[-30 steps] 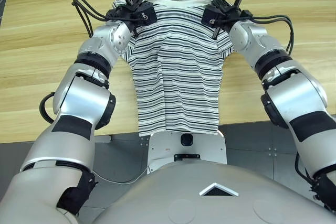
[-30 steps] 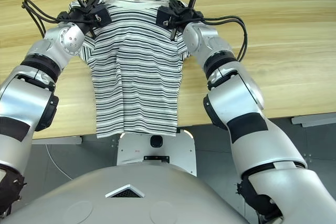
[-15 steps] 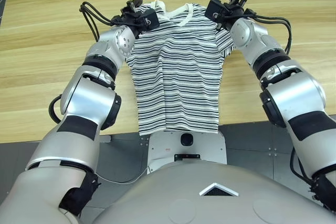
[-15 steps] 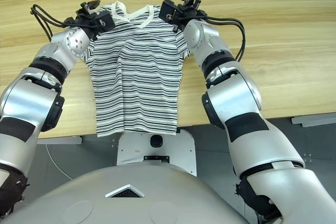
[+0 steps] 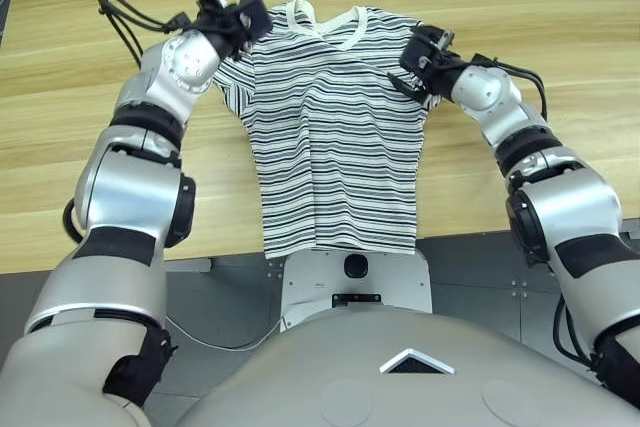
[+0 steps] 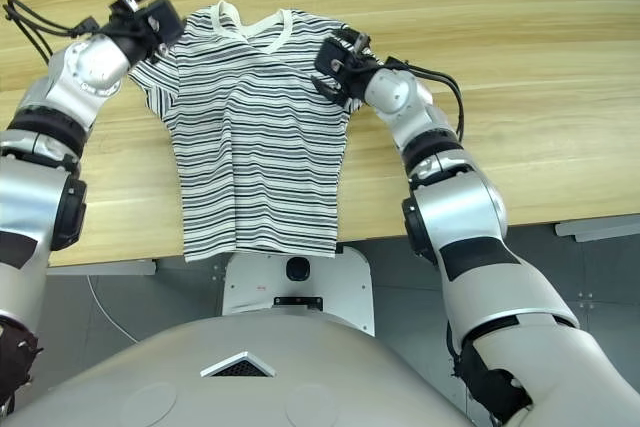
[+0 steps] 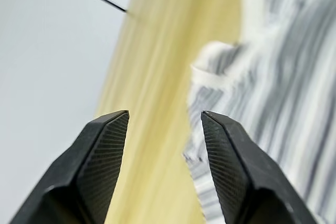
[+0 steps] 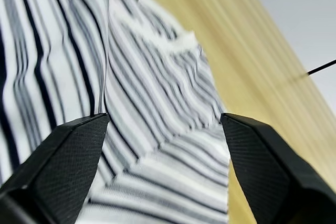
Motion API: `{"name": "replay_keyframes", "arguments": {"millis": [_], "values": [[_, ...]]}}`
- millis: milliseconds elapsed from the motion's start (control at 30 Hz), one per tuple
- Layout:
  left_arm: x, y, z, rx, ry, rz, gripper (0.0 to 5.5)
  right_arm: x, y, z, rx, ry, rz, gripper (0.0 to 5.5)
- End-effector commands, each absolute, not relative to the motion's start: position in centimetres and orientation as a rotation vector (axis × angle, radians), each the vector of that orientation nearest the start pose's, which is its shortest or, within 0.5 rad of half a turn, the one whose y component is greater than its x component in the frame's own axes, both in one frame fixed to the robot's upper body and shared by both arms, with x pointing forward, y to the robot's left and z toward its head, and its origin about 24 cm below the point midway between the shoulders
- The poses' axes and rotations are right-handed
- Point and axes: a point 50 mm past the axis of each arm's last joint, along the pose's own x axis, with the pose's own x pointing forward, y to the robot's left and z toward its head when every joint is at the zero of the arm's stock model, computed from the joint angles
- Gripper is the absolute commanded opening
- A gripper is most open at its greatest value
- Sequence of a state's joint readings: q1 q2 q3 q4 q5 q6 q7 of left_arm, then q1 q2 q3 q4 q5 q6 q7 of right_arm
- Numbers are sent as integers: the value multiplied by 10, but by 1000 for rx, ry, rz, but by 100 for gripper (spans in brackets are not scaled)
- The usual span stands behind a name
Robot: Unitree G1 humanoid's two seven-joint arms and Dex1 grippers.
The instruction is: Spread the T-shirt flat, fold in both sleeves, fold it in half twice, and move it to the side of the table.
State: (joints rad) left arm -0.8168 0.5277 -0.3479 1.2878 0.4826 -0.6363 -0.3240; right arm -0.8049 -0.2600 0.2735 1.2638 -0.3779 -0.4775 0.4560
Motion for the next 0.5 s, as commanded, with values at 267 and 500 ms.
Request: {"name": "replay_keyframes", "arguments": {"millis": [267, 500], "values": [[302, 257, -1, 1160, 503, -907, 257, 338, -188, 21, -911, 351, 913, 393], [302, 258, -8, 1324, 460, -834, 257, 357, -194, 46, -1069, 174, 705, 393]]}}
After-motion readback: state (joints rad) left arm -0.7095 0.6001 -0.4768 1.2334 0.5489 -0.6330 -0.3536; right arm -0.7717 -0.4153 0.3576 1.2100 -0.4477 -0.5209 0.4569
